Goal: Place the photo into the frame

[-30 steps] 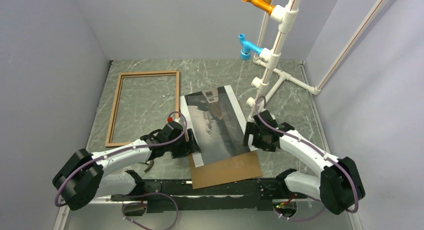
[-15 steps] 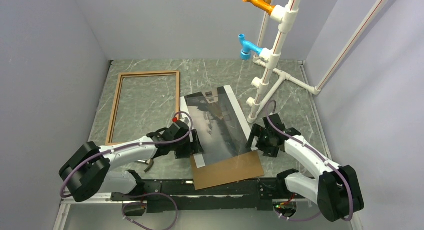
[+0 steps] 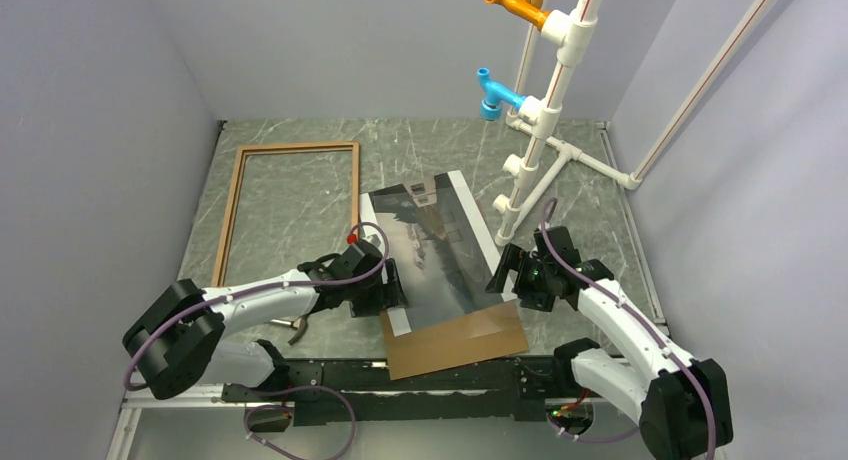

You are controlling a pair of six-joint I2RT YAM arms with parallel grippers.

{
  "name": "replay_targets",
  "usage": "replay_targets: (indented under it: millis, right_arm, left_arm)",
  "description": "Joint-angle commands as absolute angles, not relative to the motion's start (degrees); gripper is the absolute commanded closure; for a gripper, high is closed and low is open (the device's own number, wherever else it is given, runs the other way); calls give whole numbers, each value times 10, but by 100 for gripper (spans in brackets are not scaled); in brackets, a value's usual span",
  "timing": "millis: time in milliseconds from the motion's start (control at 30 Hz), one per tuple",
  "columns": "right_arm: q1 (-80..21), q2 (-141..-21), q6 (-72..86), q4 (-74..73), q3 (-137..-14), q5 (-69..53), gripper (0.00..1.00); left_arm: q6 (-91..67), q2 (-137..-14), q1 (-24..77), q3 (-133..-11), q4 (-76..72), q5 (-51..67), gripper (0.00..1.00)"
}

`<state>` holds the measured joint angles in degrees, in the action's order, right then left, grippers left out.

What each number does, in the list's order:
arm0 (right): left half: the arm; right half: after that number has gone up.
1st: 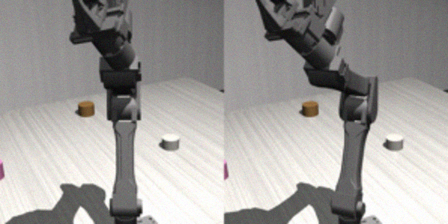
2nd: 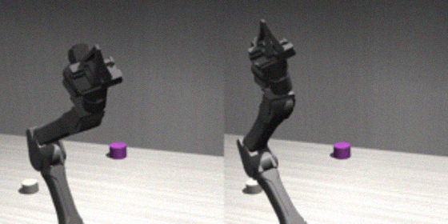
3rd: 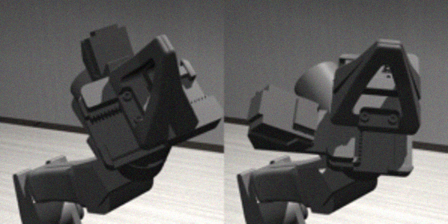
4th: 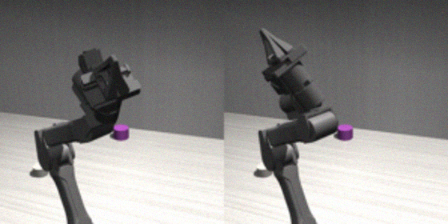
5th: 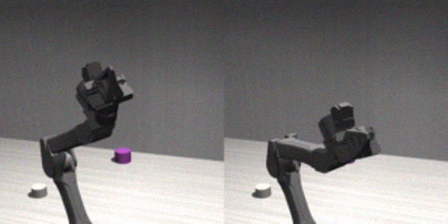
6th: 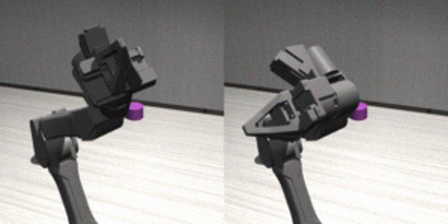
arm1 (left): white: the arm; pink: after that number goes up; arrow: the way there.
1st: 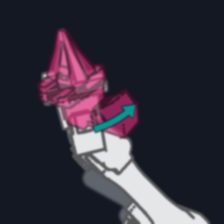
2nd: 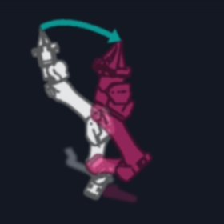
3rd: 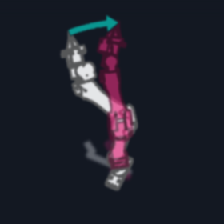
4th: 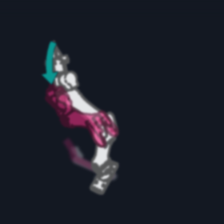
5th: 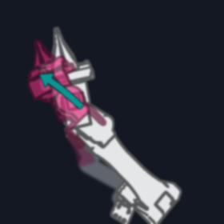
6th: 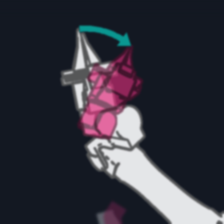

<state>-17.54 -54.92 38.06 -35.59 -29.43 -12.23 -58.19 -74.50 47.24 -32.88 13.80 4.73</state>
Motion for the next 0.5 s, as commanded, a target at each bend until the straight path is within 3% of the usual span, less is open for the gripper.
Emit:
replay_targets:
  millis: [0, 333, 467]
  right_arm:
    - [-179, -530, 388, -383, -330, -198, 0]
    - [-179, -482, 423, -323, -290, -291, 4]
    - [-178, -462, 452, -278, -261, -333, 18]
  left_arm:
    - [-586, -752, 480, -333, 137, 33, 21]
    - [-593, -693, 479, -326, 162, 17, 21]
    - [-602, -655, 480, -312, 165, 16, 21]
